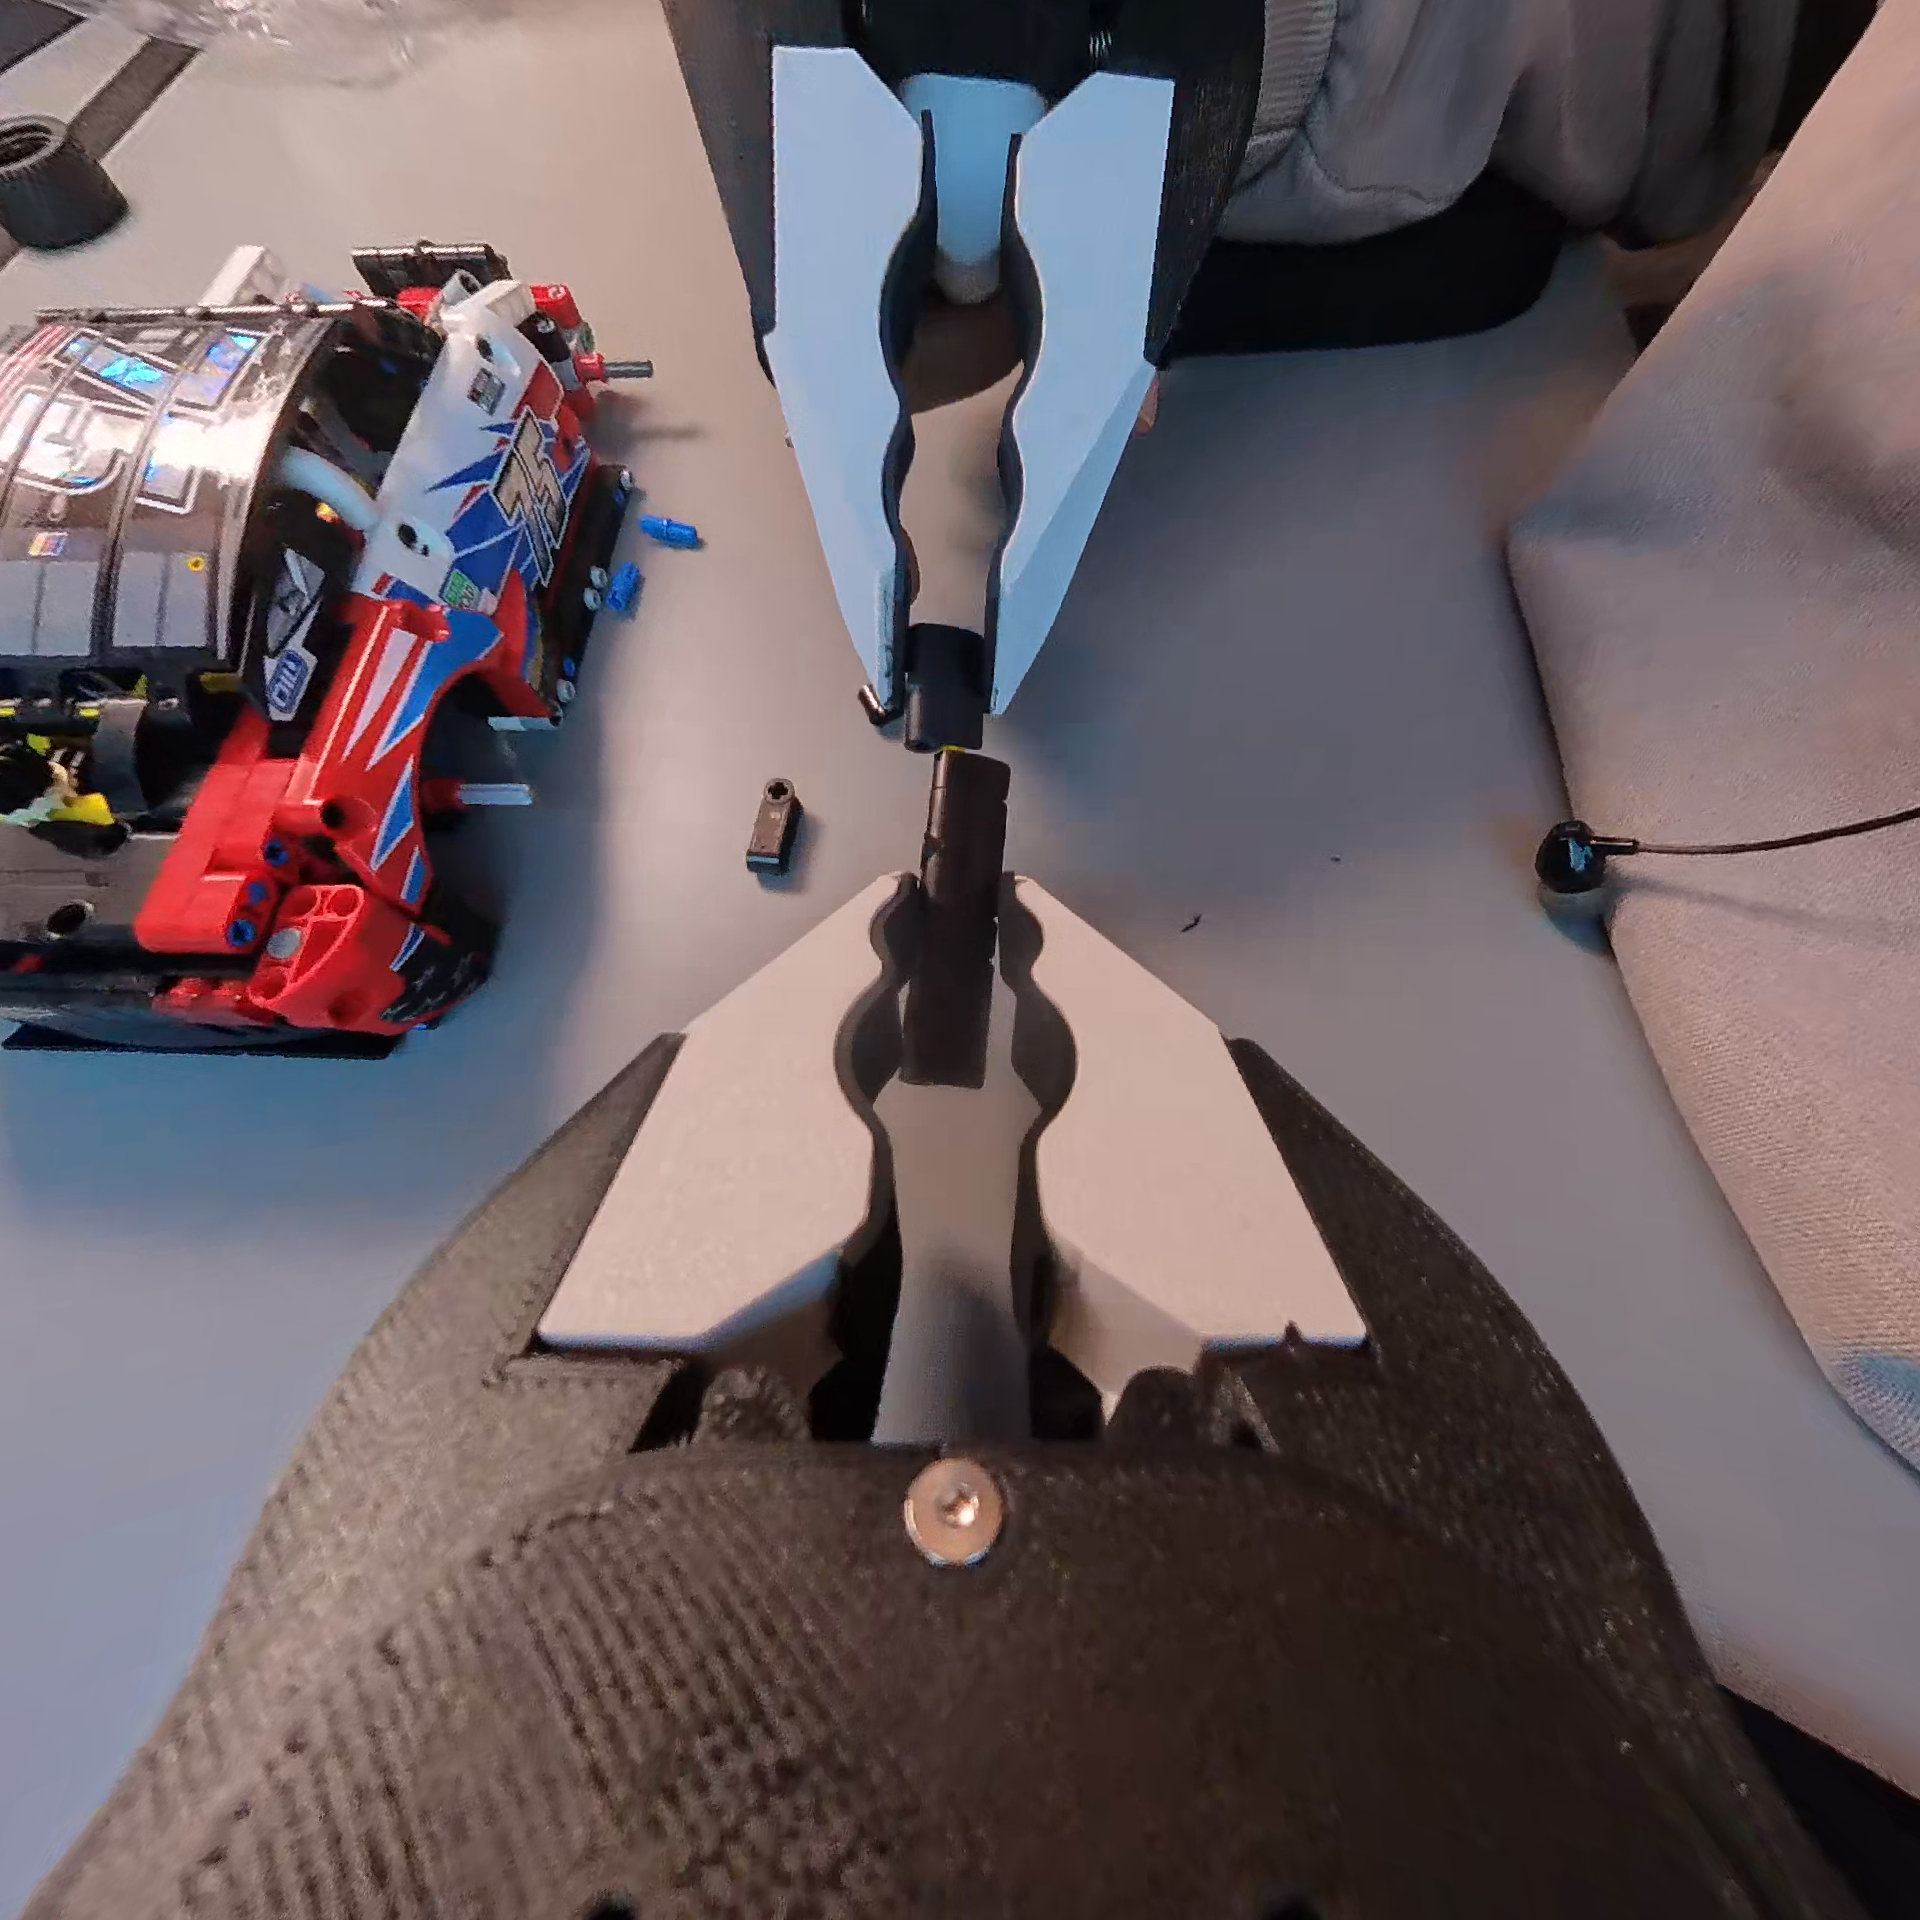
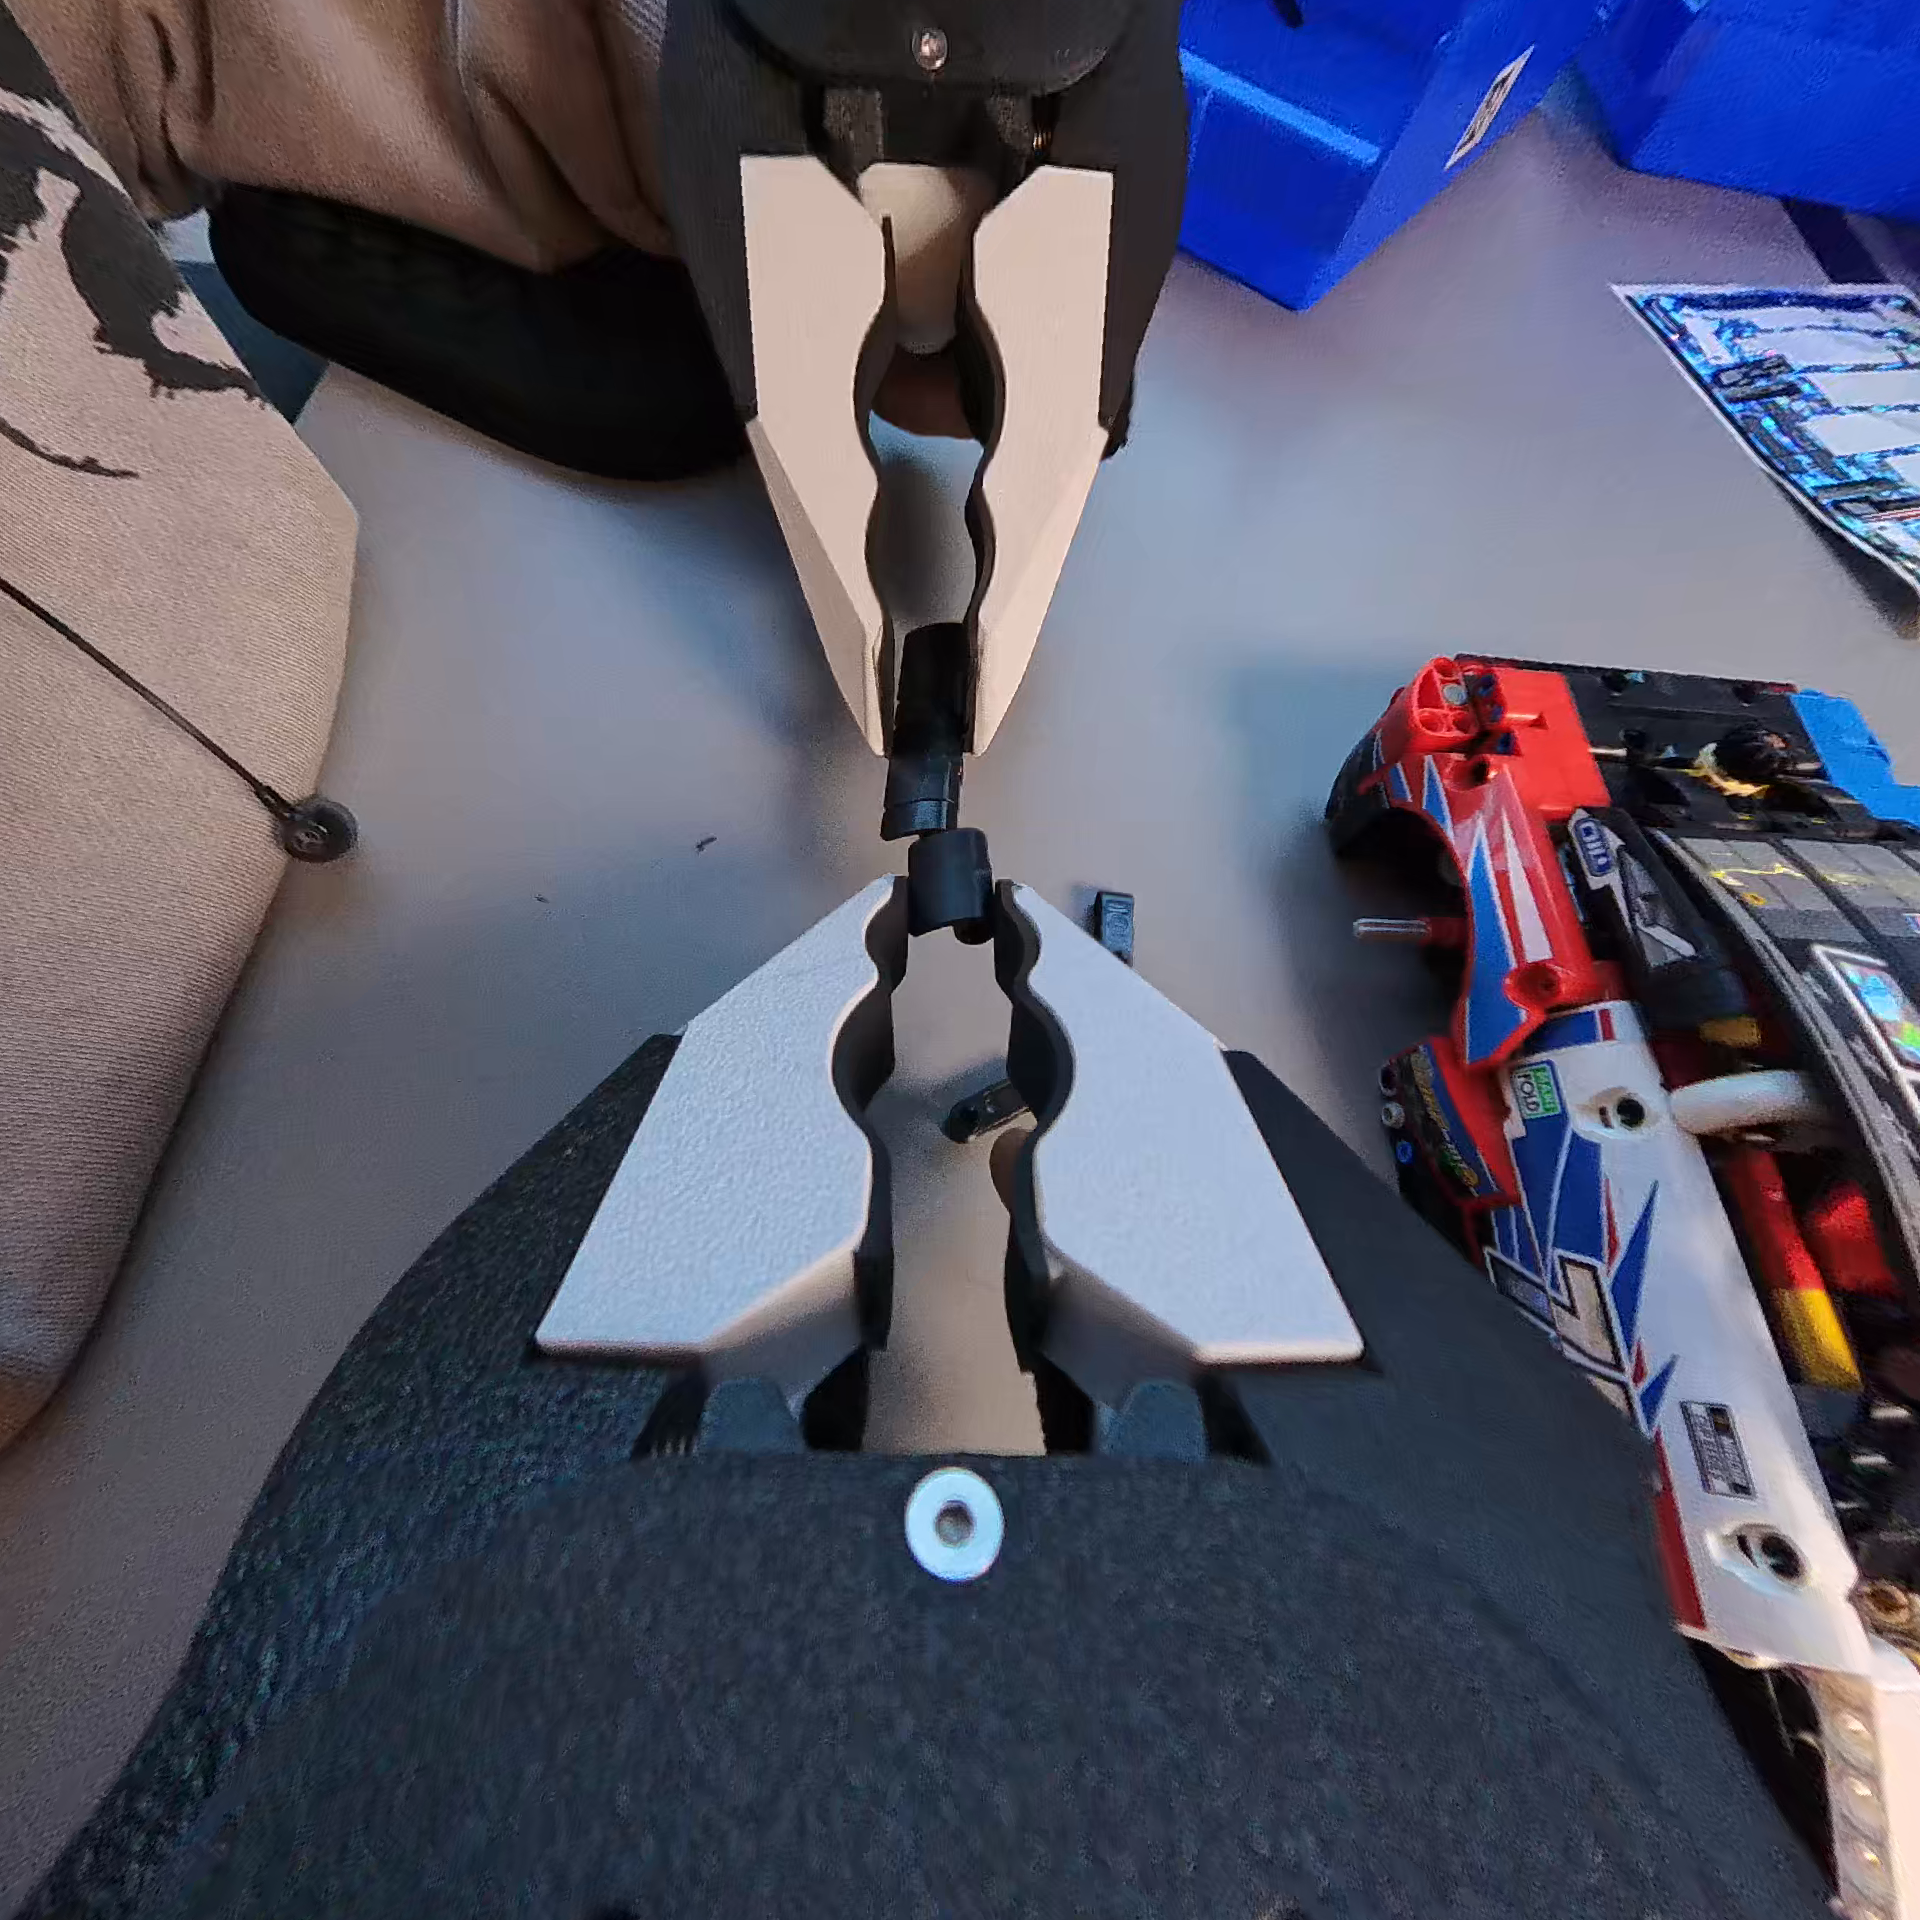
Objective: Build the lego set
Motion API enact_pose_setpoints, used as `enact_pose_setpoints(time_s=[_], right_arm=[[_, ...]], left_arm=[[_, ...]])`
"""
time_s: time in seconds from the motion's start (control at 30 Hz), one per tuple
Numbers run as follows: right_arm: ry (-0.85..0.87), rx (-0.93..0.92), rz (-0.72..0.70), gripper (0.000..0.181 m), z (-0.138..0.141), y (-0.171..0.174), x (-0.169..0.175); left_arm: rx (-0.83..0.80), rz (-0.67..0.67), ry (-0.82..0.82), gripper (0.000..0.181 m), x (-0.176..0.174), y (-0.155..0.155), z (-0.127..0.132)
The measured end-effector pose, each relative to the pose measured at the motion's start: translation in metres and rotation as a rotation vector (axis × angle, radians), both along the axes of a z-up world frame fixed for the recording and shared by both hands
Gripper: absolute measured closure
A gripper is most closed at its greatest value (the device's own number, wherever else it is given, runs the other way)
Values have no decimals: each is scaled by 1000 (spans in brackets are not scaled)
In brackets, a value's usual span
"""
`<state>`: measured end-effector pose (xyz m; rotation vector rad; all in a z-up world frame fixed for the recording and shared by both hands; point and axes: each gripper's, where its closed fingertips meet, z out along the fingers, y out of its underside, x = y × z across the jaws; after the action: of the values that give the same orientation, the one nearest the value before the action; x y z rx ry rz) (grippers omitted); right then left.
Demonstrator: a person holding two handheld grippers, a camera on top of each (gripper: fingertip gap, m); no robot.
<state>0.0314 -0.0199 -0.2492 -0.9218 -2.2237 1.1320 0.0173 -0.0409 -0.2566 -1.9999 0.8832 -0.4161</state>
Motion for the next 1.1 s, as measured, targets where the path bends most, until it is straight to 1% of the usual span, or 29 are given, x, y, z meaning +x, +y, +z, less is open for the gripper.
enact_pose_setpoints(time_s=[0.13, 0.3, 0.37, 0.83, 0.97, 1.1], right_arm=[[27, -51, 1, 168, 9, 3, 1], [46, -101, -5, 168, 15, 7, 1], [45, -112, -5, 168, 15, 6, 0], [17, -180, -1, 168, 14, 5, 1], [-5, -157, -8, 168, 8, 5, 1], [-43, -92, 8, 168, 0, 3, 4]], left_arm=[[21, 48, -24, 168, -7, 5, 6], [48, 67, -57, 168, -6, 6, 17], [48, 73, -34, 168, -7, 7, 15], [24, 72, -31, 168, -3, 5, 12], [1, 77, -37, 169, -1, 5, 8], [-39, 58, -18, 169, 3, 3, -3]])
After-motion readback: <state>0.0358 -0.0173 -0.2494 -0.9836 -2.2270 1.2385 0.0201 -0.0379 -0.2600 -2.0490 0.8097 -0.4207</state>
